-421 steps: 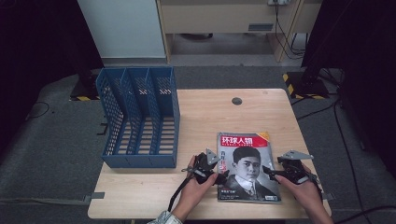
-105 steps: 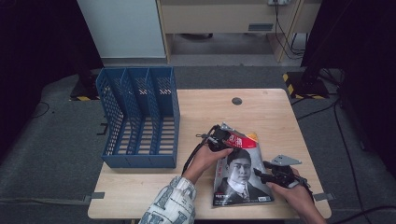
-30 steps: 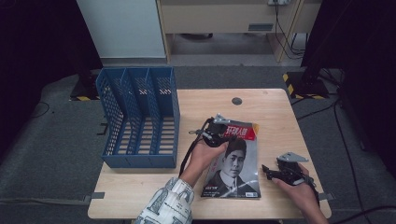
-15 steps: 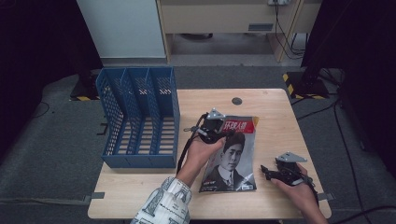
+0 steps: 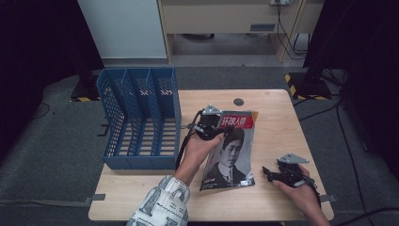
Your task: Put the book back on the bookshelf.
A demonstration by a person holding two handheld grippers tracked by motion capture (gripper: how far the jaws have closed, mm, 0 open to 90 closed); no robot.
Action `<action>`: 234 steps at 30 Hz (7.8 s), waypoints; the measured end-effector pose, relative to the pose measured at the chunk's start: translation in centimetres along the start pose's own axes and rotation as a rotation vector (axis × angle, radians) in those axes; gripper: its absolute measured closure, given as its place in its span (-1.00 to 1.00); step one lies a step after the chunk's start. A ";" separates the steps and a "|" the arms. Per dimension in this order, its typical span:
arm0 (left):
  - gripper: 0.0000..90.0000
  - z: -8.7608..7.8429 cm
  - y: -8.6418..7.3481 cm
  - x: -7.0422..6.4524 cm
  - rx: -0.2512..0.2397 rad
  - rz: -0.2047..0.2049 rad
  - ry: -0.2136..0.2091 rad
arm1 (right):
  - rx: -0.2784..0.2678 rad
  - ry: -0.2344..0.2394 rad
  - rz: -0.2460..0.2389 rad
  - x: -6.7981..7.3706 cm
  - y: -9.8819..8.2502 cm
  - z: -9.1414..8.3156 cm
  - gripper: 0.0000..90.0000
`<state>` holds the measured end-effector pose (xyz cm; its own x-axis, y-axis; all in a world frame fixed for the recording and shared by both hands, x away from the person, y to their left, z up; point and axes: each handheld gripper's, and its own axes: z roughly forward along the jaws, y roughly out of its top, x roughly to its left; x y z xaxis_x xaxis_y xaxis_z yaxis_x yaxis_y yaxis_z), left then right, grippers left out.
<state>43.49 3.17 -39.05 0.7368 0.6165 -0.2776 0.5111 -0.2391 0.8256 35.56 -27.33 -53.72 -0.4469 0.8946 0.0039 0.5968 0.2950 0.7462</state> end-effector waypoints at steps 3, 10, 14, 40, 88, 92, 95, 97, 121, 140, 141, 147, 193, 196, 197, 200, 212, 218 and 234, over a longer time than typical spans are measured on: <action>0.92 -0.3 0.1 0.1 -0.011 -0.014 0.001 | 0.000 0.001 -0.001 0.0 0.0 0.0 -0.39; 0.92 -0.7 0.8 0.0 -0.033 -0.028 -0.018 | 0.002 0.003 0.000 0.1 0.0 0.0 -0.39; 0.92 -1.2 1.4 -0.1 -0.056 -0.031 -0.028 | -0.002 0.006 -0.002 0.1 0.0 0.0 -0.39; 0.92 -4.8 4.1 0.1 -0.164 -0.072 0.011 | -0.001 0.006 -0.008 0.2 0.0 0.0 -0.38; 0.92 -11.4 4.6 2.1 -0.230 -0.111 0.079 | -0.002 0.008 -0.011 0.3 0.1 0.1 -0.37; 0.92 -11.9 4.7 2.0 -0.240 -0.111 0.077 | -0.002 0.008 -0.011 0.2 0.1 0.1 -0.38; 0.92 -12.2 4.8 2.0 -0.242 -0.110 0.079 | -0.002 0.009 -0.011 0.2 0.1 0.1 -0.37; 0.92 -12.3 4.9 2.0 -0.244 -0.112 0.081 | -0.002 0.008 -0.010 0.2 0.1 0.1 -0.37; 0.92 -15.1 5.4 2.1 -0.286 -0.129 0.081 | -0.002 0.009 -0.010 0.2 0.1 0.1 -0.38; 0.92 -17.9 3.9 4.0 -0.323 -0.163 0.105 | -0.003 0.011 -0.010 0.2 0.1 0.1 -0.38; 0.92 -18.1 3.8 4.1 -0.326 -0.163 0.108 | -0.003 0.011 -0.010 0.2 0.1 0.1 -0.38; 0.92 -19.7 3.1 4.7 -0.345 -0.175 0.127 | -0.004 0.012 -0.013 0.2 0.1 0.1 -0.37; 0.93 -26.5 1.4 8.7 -0.469 -0.258 0.190 | -0.002 0.017 -0.015 0.3 0.1 0.1 -0.34; 0.92 -27.0 1.3 8.8 -0.476 -0.259 0.200 | -0.002 0.017 -0.014 0.3 0.1 0.1 -0.34; 0.93 -27.2 1.3 8.8 -0.479 -0.258 0.201 | -0.002 0.017 -0.014 0.3 0.1 0.1 -0.34; 0.93 -27.7 1.2 8.9 -0.485 -0.261 0.206 | -0.002 0.017 -0.015 0.3 0.1 0.1 -0.34; 0.92 -29.8 0.6 9.8 -0.507 -0.264 0.242 | -0.002 0.017 -0.014 0.3 0.1 0.1 -0.34; 0.92 -30.8 0.5 10.3 -0.519 -0.268 0.260 | -0.002 0.017 -0.014 0.3 0.1 0.1 -0.34; 0.92 -32.6 -0.4 11.6 -0.519 -0.265 0.308 | -0.002 0.017 -0.014 0.3 0.1 0.1 -0.34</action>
<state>37.42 34.88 -26.57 0.4150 0.8098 -0.4147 0.3210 0.2961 0.8996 35.57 -27.03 -53.71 -0.4670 0.8842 0.0046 0.5891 0.3073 0.7473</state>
